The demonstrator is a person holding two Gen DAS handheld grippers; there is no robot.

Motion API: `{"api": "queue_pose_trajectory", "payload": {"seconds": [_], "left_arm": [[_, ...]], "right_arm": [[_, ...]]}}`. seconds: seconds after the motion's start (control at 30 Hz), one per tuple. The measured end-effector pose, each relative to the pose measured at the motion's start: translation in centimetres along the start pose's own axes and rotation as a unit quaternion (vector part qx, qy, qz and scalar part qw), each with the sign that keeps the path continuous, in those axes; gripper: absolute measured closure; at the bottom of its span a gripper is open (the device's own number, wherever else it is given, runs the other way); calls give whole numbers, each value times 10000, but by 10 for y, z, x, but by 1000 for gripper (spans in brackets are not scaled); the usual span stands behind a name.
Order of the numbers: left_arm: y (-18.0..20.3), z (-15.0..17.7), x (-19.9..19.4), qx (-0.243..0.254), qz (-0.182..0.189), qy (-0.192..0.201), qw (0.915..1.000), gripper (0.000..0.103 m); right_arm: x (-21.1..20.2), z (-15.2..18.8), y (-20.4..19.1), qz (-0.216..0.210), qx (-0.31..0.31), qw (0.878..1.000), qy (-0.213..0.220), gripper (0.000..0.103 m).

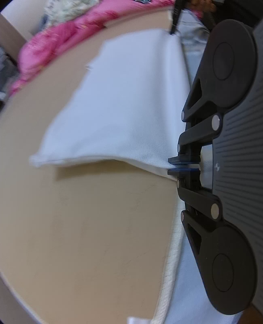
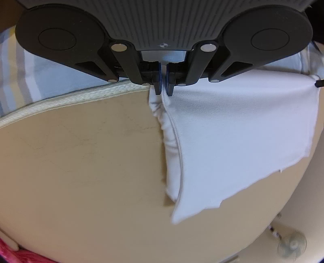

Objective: Fold small clothes

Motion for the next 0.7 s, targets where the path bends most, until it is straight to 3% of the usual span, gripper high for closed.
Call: {"api": "queue_pose_trajectory", "payload": {"seconds": [0.1,0.17,0.2,0.23,0.3,0.37,0.47,0.6,0.7], "left_arm": [[-3,-12,-4,-241,240,179,9993,94],[-7,-25,-15,-521,446,535,9962,69],[-8,-32,-19,-600,510,716,9943,65],[-7,-37,-19,-639,557,813,9931,64],[-6,-44,-15,-741,637,837,9917,61],[-5,-52,-4,-826,593,761,9919,51],[-1,-59,17,-863,439,626,9933,49],[-10,-66,28,-939,508,480,9931,49],[-14,-67,37,-949,549,443,9930,47]], "right_arm": [[-11,-6,-8,105,-251,9991,333,94],[-22,-10,-13,237,-369,9966,700,73],[-27,-11,-16,297,-461,9944,899,64],[-31,-13,-20,333,-546,9922,1073,61],[-30,-17,-27,313,-622,9900,1227,61],[-28,-23,-29,294,-592,9887,1346,61],[-35,-32,-22,314,-246,9866,1581,61],[-36,-28,-2,477,236,9902,1290,60],[-43,-32,2,-483,564,9865,1461,60]]}}
Point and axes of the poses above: each gripper's, at about its wrist camera, not at the fingertips, and x roughly the way its jaws point, y to its right, z to its underside, the point moved 4 cm from there along x, roughly the way its jaws point, and after that the axes turned 3 degrees about x, right-handed, at the moved point
